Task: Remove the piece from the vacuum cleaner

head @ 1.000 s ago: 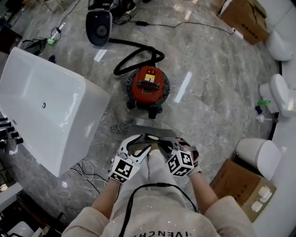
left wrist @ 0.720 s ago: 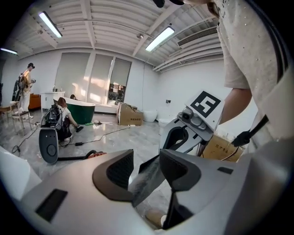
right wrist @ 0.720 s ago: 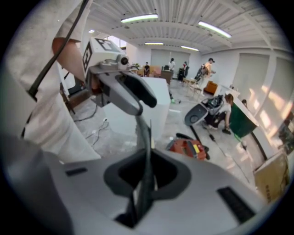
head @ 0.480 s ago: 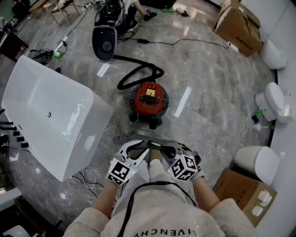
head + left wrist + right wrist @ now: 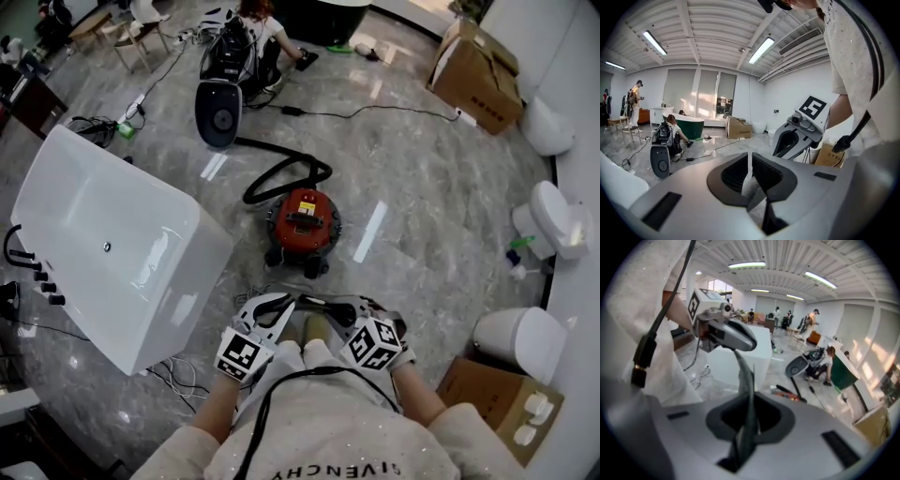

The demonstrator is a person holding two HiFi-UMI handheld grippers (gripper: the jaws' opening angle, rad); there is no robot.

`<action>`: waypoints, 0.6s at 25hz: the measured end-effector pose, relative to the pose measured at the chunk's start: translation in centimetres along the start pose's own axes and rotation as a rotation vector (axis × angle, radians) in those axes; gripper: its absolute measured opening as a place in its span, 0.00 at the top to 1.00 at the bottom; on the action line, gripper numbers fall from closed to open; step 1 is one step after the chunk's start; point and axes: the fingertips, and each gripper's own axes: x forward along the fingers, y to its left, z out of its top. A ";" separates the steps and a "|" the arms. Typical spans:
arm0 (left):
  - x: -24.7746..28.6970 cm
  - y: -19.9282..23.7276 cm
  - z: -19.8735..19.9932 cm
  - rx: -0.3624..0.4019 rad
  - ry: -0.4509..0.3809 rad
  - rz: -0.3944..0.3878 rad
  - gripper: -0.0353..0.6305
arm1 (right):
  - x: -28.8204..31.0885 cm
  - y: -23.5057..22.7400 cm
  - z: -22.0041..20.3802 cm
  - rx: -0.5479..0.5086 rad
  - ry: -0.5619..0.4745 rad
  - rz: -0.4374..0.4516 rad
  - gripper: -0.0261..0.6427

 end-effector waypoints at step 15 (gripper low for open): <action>-2.3 0.7 2.9 0.001 -0.069 0.059 0.88 | -2.9 0.2 2.5 -0.032 -0.024 0.029 0.90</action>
